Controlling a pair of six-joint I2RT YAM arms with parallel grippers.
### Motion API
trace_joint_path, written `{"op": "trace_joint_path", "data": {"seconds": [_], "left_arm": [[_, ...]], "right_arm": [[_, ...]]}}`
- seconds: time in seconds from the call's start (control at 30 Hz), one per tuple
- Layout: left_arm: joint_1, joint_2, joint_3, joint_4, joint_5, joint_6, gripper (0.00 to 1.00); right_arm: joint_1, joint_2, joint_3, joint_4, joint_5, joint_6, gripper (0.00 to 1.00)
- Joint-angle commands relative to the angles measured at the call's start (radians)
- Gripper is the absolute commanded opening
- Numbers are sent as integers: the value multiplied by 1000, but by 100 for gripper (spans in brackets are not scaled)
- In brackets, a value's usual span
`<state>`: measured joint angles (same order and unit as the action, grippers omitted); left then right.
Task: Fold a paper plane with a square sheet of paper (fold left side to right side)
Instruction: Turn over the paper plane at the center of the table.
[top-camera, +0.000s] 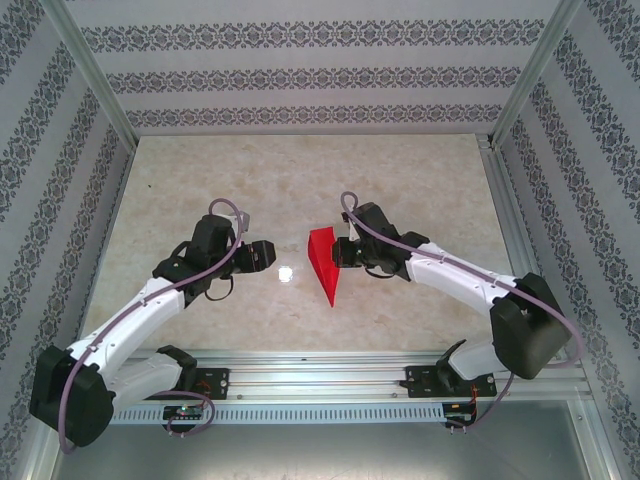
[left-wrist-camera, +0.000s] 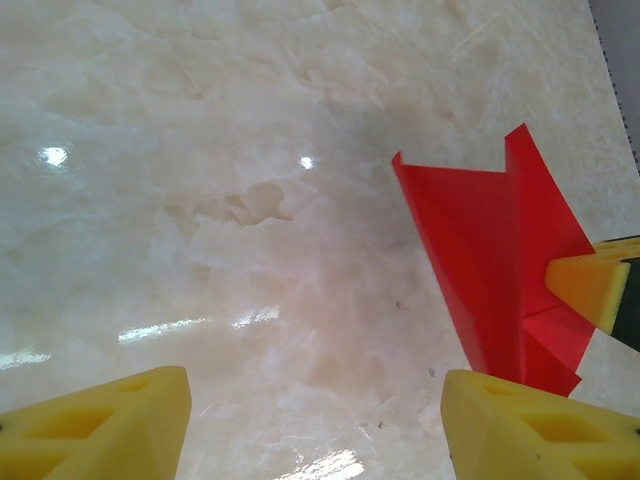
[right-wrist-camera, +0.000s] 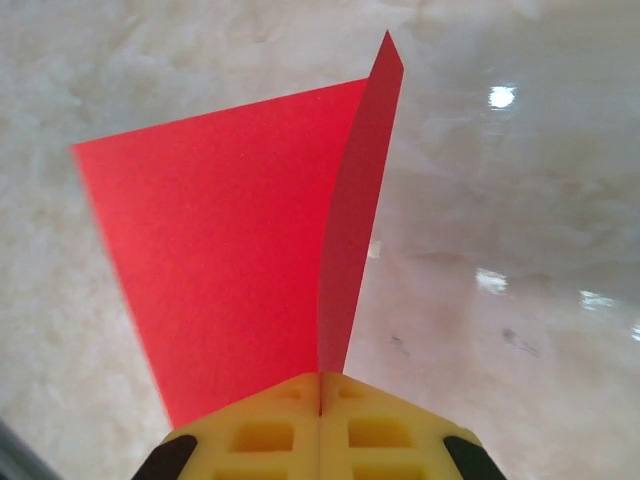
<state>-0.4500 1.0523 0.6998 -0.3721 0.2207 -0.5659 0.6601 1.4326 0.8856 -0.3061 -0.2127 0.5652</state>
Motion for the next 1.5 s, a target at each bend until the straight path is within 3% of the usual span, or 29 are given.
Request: {"op": "trace_joint_path", "data": {"seconds": [0.0, 0.13, 0.27, 0.33, 0.5, 0.63, 0.77, 0.9, 1.23, 1.47], "left_arm": [[16, -15, -14, -16, -16, 8, 68], [15, 0, -24, 1, 8, 8, 68], [15, 16, -22, 11, 29, 12, 68], [15, 30, -24, 28, 53, 11, 68], [15, 85, -22, 73, 107, 3, 68], [14, 137, -25, 158, 188, -30, 68], [2, 217, -23, 282, 293, -88, 67], [-37, 337, 7, 397, 371, -144, 65], [-147, 627, 170, 437, 378, -150, 60], [-168, 711, 205, 394, 341, -119, 45]], "right_arm": [[-33, 44, -60, 171, -207, -14, 0], [-105, 169, -119, 299, -340, -9, 0], [-154, 232, -146, 310, -332, -37, 1], [-177, 223, -157, 291, -304, -54, 9], [-186, 123, -103, 57, -146, -138, 34], [-170, 1, -63, -123, -26, -160, 43], [-103, -41, -50, -191, -15, -108, 46], [-3, -26, -70, -145, 2, 0, 49], [29, 62, -71, -80, 10, 58, 51], [33, 101, -63, -58, -23, 62, 50]]}}
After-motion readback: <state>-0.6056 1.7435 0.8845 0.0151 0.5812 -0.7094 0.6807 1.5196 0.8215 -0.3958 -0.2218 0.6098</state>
